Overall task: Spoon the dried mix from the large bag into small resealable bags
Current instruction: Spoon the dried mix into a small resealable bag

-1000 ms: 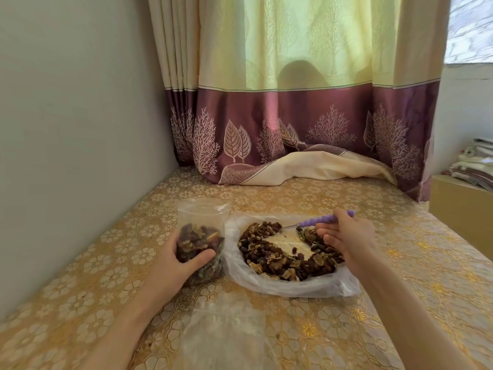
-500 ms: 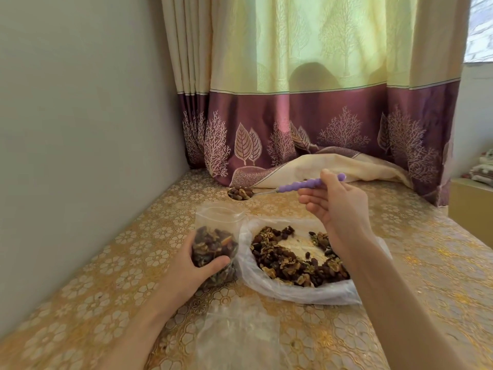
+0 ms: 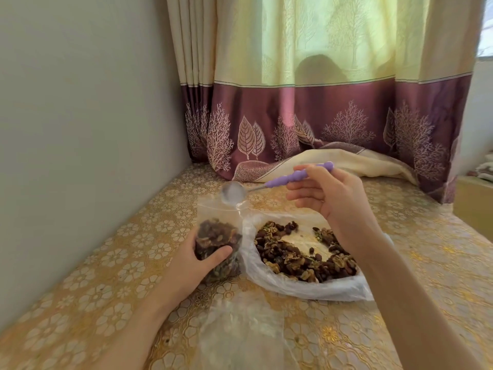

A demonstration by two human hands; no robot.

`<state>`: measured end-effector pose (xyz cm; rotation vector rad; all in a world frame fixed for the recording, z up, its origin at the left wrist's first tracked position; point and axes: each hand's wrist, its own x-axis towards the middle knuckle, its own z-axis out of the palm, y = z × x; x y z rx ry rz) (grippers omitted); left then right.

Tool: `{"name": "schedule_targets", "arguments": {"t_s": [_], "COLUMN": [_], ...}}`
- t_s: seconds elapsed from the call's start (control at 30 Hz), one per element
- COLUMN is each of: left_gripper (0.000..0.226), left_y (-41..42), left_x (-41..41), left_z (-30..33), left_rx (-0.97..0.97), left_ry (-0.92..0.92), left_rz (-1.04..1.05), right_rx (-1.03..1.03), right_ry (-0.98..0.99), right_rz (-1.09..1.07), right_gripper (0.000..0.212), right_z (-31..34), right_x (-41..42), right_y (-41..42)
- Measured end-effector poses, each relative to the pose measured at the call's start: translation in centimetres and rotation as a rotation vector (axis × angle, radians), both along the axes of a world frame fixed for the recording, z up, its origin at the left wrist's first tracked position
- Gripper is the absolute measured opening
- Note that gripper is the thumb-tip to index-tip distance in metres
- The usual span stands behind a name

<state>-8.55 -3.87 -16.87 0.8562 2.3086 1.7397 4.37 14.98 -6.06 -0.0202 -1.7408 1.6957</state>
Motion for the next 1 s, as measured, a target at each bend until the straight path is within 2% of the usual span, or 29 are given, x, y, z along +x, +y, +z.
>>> {"name": "schedule_targets", "arguments": {"t_s": [0.13,0.27,0.53,0.67,0.8,1.0], "left_gripper": [0.054,0.059,0.056,0.058,0.067,0.062], "left_y": [0.0,0.1,0.1,0.1,0.1,0.1], "left_x": [0.1,0.0,0.1,0.2,0.2,0.4], "left_z": [0.0,-0.1,0.0,0.0,0.1,0.3], "left_rx": [-0.001,-0.003,-0.005,-0.008,-0.017,-0.061], "left_ry": [0.006,0.003,0.037,0.041,0.035,0.054], "left_rz": [0.003,0.007,0.025,0.03,0.038,0.068], "right_rx": [-0.079,0.198,0.292,0.247,0.141,-0.014], "right_ry": [0.046,-0.055,-0.197,-0.197,-0.232,-0.353], "right_rz": [-0.231,-0.553,-0.772,-0.801,-0.708,-0.55], "right_gripper": [0.036,0.036,0.037,0.038,0.035,0.044], "right_z": [-0.6,-2.8,-5.5,-6.0,-6.3,-6.7], "right_x": [0.2,0.6,0.9,0.5,0.0,-0.6], "right_y": [2.1,5.0,7.3,7.3,7.9,8.6]}}
